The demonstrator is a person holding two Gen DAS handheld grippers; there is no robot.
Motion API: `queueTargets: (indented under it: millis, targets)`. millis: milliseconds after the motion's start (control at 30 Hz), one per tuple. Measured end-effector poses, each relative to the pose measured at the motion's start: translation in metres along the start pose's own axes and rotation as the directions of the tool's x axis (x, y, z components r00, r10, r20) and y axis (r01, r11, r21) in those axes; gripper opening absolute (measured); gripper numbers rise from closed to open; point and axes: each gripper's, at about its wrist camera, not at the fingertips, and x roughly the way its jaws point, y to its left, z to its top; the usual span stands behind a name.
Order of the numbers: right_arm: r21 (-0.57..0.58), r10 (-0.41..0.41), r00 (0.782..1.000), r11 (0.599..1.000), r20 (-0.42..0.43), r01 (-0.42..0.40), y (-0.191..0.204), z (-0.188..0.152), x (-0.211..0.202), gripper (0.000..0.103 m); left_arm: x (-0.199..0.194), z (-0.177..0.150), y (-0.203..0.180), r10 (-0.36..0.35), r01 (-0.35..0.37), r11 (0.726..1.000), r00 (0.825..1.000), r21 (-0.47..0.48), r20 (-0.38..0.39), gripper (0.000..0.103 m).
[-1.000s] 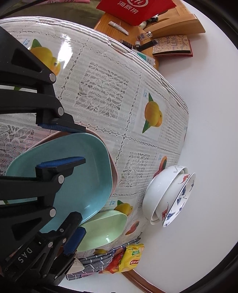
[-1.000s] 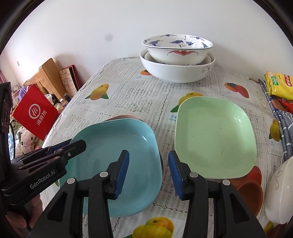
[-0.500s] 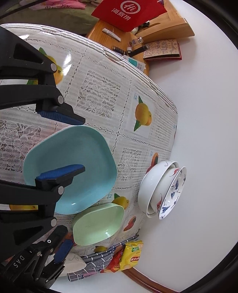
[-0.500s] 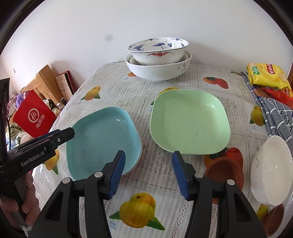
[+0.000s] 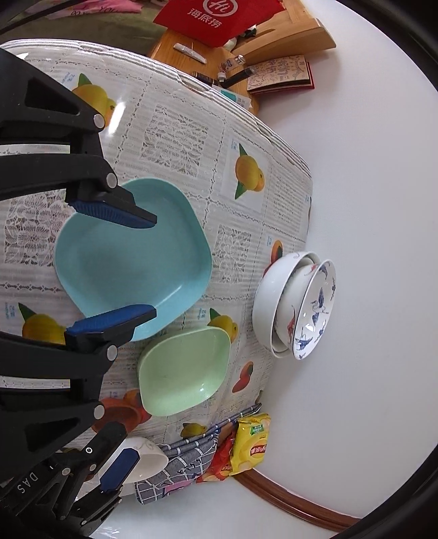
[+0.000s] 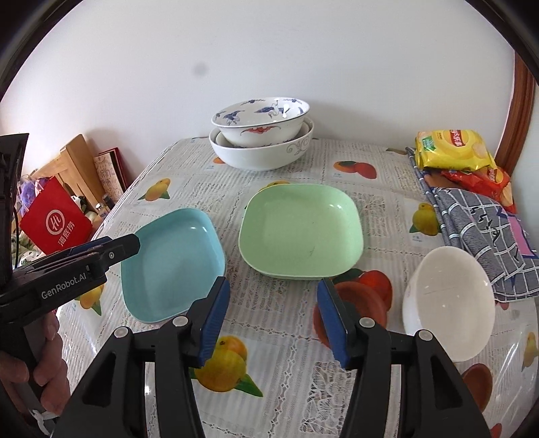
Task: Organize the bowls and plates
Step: 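Move both tools to the light green plate rim and close on it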
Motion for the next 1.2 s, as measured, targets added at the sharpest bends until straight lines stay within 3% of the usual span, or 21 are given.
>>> queueTargets:
  millis: [167, 367, 567, 767, 1033, 1200]
  targets:
    - [0.043, -0.049, 0.998, 0.998, 0.025, 0.048, -0.025, 0.005, -0.019, 0.06, -0.001, 0.008, -0.035, 0.011, -0.013, 0.998, 1.0, 0.067, 0.029, 0.055]
    - [0.063, -0.097, 0.995, 0.993, 0.015, 0.095, -0.054, 0.011, -0.031, 0.06, 0.005, 0.02, -0.07, 0.044, -0.051, 0.99, 0.997, 0.131, 0.06, 0.055]
    - [0.111, -0.08, 0.997, 0.991, 0.001, 0.08, -0.077, 0.019, -0.028, 0.061, 0.016, 0.029, -0.085, 0.102, -0.111, 0.982, 0.992, 0.151, 0.071, 0.055]
    - [0.11, -0.06, 0.998, 0.992, -0.005, 0.061, -0.083, 0.025, -0.016, 0.061, 0.029, 0.032, -0.088, 0.118, -0.124, 0.979, 0.992, 0.164, 0.051, 0.055]
    - [0.095, -0.03, 0.999, 0.995, -0.028, 0.032, -0.078, 0.037, 0.013, 0.061, 0.057, 0.039, -0.082, 0.114, -0.107, 0.984, 0.992, 0.14, -0.047, 0.055]
    - [0.091, -0.011, 0.999, 0.996, -0.04, 0.014, -0.077, 0.044, 0.038, 0.061, 0.073, 0.04, -0.085, 0.116, -0.106, 0.982, 0.992, 0.159, -0.056, 0.055]
